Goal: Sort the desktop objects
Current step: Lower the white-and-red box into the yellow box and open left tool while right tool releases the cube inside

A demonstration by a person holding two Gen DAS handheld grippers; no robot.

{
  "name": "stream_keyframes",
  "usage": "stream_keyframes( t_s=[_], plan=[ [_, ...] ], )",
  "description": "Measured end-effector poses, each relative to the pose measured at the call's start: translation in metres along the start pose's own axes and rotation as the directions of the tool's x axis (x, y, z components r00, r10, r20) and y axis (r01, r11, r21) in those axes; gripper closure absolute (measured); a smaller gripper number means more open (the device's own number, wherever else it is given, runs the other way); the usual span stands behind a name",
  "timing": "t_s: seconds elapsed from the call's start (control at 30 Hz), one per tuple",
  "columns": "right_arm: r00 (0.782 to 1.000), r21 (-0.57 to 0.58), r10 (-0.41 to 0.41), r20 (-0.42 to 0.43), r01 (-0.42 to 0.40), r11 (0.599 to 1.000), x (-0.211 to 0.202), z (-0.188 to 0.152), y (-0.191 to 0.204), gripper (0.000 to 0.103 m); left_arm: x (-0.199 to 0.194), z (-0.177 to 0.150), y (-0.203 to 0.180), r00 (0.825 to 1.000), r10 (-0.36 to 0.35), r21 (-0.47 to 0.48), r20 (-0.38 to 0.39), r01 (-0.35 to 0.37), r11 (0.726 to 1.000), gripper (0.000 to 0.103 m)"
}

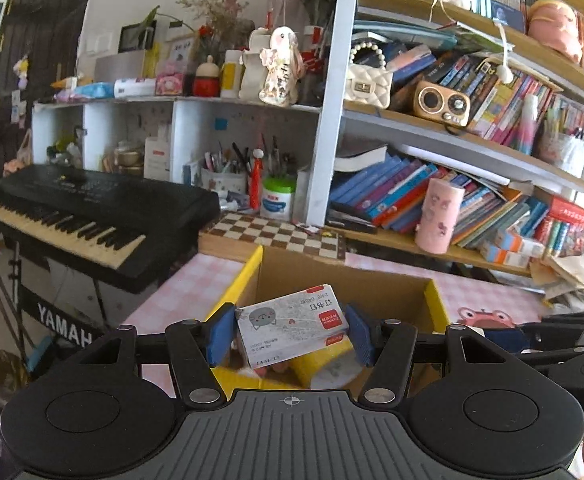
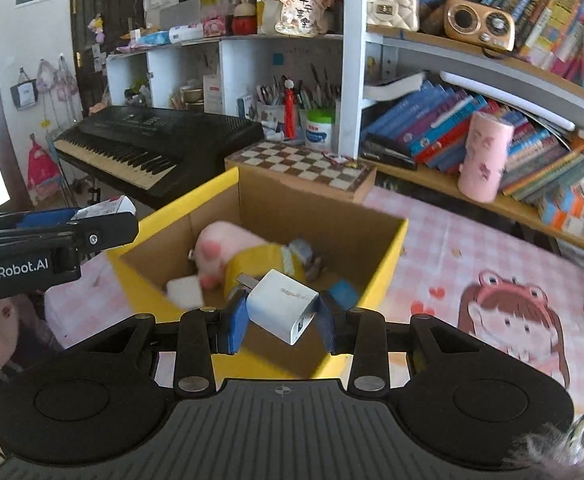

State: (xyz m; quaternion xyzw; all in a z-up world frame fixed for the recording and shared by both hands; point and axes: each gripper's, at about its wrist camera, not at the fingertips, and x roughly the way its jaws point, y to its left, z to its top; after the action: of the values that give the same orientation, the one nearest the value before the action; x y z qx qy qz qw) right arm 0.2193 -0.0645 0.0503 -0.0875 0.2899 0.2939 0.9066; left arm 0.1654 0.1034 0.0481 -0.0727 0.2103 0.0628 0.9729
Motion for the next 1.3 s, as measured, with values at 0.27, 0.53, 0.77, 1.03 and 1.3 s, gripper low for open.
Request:
stream_keyframes(
  t_s=[0.27, 0.53, 0.77, 1.03, 1.3],
  plan=[
    [0.998, -0.055, 0.048, -0.040, -0.050, 0.997, 0.043, 0.007, -0.006, 0.069, 0.047, -0.001, -0.005, 0.996, 0.034, 0.027, -0.086, -0.032, 0.999, 0.045],
    [0.991, -0.113, 0.078, -0.111, -0.091, 0.990, 0.078, 0.002, -0.008, 0.069, 0.078, -0.016, -0.014, 0.984, 0.063, 0.066, -0.169, -0.052, 0.996, 0.044],
    [0.981, -0.180, 0.056, -0.184, -0.090, 0.980, 0.106, 0.002, -0.010, 0.069, 0.104, -0.025, -0.019, 0.970, 0.083, 0.112, -0.227, -0.058, 0.992, 0.044],
    [0.983, -0.274, 0.014, -0.184, -0.065, 0.959, 0.113, -0.001, -0.007, 0.069, 0.115, -0.029, -0.023, 0.964, 0.108, 0.159, -0.244, -0.070, 0.985, 0.044],
    [0.987, -0.220, 0.031, -0.158, -0.066, 0.973, 0.105, 0.001, -0.010, 0.057, 0.098, -0.023, -0.018, 0.977, 0.096, 0.126, -0.188, -0.073, 0.989, 0.029]
  ],
)
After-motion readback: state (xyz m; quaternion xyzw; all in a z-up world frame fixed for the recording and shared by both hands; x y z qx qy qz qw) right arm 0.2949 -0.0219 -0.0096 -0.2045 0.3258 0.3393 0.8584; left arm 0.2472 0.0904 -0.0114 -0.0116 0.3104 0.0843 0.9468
